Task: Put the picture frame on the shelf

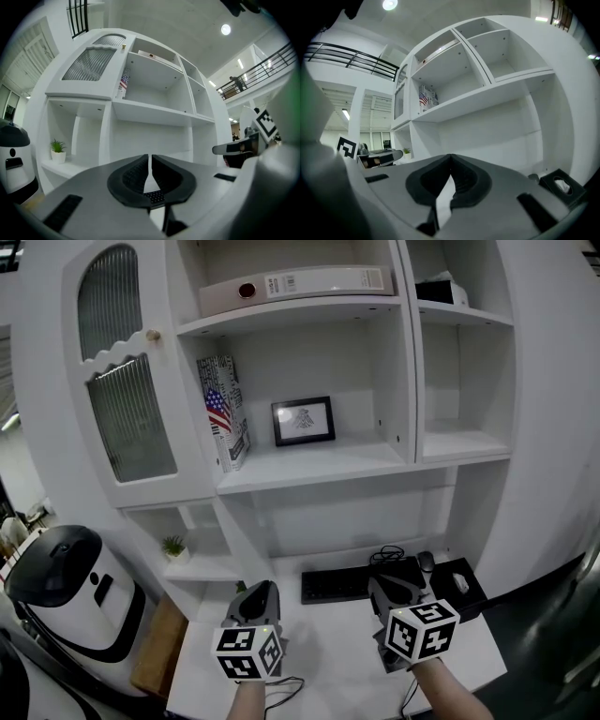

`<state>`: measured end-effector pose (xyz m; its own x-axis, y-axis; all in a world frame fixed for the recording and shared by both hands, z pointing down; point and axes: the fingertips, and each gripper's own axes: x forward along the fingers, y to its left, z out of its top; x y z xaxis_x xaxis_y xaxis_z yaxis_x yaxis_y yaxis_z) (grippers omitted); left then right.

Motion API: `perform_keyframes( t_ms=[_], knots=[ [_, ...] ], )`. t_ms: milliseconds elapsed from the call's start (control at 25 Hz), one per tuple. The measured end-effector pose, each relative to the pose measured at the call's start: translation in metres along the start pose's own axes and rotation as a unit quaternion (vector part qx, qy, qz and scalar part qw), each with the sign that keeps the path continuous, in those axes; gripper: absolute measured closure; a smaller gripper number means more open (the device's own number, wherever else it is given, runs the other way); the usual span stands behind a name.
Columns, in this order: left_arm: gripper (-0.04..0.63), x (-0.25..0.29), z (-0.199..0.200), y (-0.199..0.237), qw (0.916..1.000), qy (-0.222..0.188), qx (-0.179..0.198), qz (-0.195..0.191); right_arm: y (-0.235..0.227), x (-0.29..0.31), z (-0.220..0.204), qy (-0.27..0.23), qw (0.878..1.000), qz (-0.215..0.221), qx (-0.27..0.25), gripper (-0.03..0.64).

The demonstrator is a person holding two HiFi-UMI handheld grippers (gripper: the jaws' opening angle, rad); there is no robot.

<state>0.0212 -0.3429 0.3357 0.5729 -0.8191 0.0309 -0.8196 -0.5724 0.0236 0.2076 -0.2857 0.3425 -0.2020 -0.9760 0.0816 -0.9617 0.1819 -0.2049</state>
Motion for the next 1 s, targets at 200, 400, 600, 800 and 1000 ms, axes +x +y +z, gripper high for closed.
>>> perform_keyframes(
  t_ms=[200, 400, 600, 800, 1000],
  knots=[
    [0.568, -0.007, -0.025, -0.006, 0.9999, 0.014, -0.008, 0.002, -0.005, -0.01, -0.026, 0.01, 1.0, -0.005, 0.017, 0.617],
    [0.568, -0.008, -0.04, -0.007, 0.9996, 0.024, -0.012, 0.003, -0.007, -0.014, -0.04, 0.021, 1.0, -0.012, 0.006, 0.617],
    [0.568, -0.008, -0.047, -0.008, 0.9995, 0.026, -0.019, 0.004, -0.003, -0.009, -0.05, 0.031, 0.999, -0.01, -0.009, 0.617],
    [0.566, -0.006, -0.053, -0.007, 0.9992, 0.033, -0.022, 0.002, -0.002, -0.003, -0.055, 0.037, 0.999, -0.007, -0.011, 0.617],
    [0.567, -0.003, -0.058, -0.004, 0.9988, 0.04, -0.028, 0.001, -0.001, 0.004, -0.059, 0.043, 0.999, -0.004, -0.008, 0.617]
  ],
)
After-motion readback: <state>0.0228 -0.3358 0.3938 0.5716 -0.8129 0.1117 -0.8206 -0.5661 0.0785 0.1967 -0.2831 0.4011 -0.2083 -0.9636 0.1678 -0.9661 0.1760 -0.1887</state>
